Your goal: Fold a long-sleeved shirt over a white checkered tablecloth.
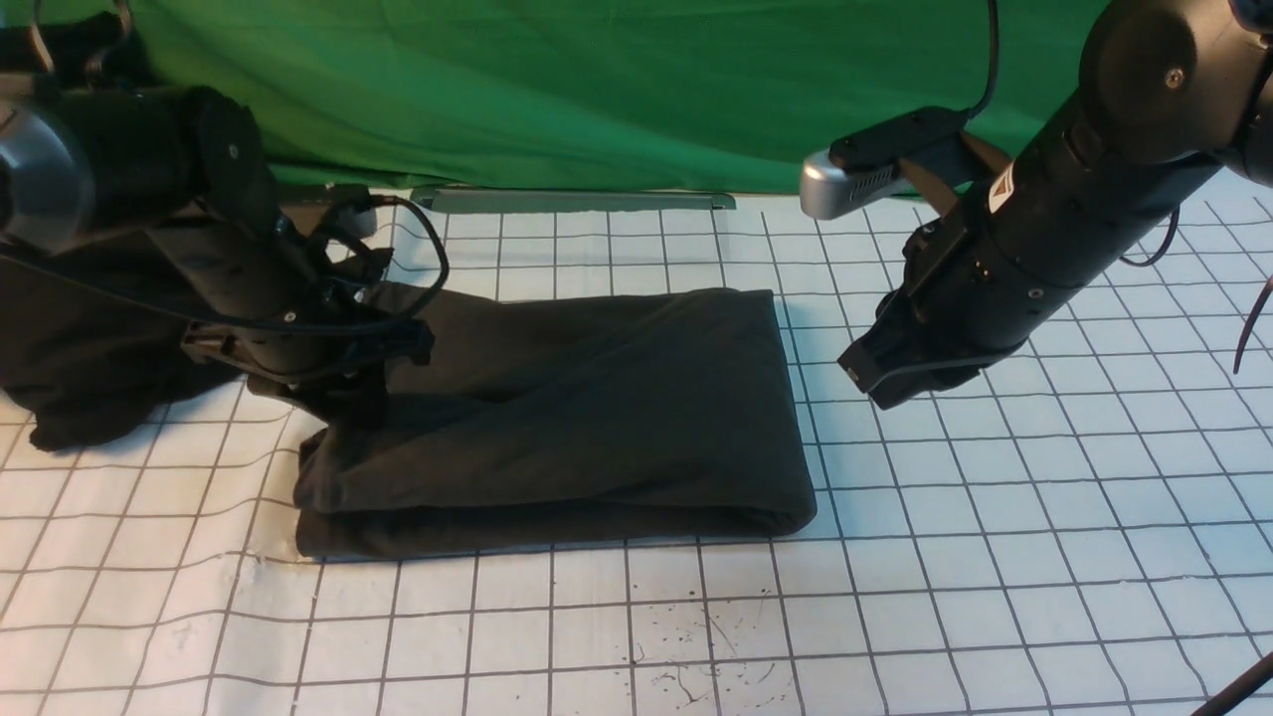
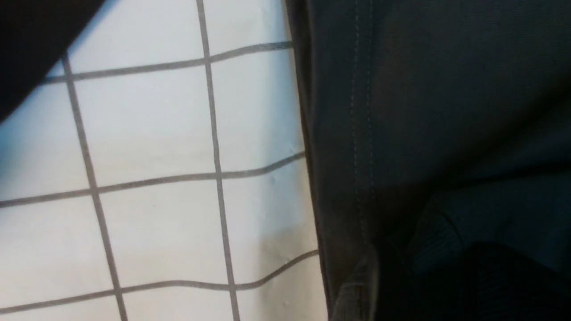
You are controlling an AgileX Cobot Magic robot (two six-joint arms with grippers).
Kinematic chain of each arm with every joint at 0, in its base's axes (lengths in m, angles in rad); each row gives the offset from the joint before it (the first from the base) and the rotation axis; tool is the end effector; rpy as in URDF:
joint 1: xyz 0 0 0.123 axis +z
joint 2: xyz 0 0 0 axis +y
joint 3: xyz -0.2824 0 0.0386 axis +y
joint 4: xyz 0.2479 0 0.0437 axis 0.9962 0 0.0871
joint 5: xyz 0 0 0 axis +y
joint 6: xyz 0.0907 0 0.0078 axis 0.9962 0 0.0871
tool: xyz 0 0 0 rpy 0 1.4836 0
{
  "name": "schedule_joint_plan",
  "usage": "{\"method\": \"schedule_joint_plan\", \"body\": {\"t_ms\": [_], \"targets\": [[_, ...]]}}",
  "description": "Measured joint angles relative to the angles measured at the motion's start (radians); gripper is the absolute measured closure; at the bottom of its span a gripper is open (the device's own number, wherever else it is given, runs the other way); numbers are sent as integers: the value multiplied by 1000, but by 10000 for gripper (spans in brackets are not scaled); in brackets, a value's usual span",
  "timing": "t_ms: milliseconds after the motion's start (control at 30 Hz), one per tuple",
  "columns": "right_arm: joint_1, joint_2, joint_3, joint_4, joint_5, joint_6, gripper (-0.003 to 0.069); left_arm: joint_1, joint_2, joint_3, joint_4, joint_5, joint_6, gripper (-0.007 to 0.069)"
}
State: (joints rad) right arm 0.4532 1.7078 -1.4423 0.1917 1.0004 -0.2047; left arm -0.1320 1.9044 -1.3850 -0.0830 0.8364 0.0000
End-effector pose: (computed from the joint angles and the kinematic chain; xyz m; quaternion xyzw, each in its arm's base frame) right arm 0.3194 0.1718 0.2918 -0.2823 0.9353 0.1124 0.1814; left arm 0.3888 -0.0573 0.2053 0.0423 0.9871 -0.0445 0.1478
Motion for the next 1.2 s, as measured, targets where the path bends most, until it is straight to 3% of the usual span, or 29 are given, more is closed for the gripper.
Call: {"method": "schedule_joint_plan", "body": {"t_ms": [67,167,767,900,1000,1133,1200], "targets": [[0,0,0,0,-6,0,637,0,0,-10,-1,1,0,565],[0,0,0,0,-15,-1,634,0,-3,-17,-1,2,0,600],[0,17,0,2,-16,-21,620,0,-21,-28,83,-54,-45,599],[0,34,0,13,-12,-23,620,0,-20,-29,90,-54,-50,540],[0,34,0,60,-2,-33,620,0,-31,-30,128,-31,-57,412],[15,35,0,86,-1,-54,620,0,-81,-53,149,7,-85,319],[23,37,0,87,-5,-55,620,0,-100,-58,149,14,-91,310]]}}
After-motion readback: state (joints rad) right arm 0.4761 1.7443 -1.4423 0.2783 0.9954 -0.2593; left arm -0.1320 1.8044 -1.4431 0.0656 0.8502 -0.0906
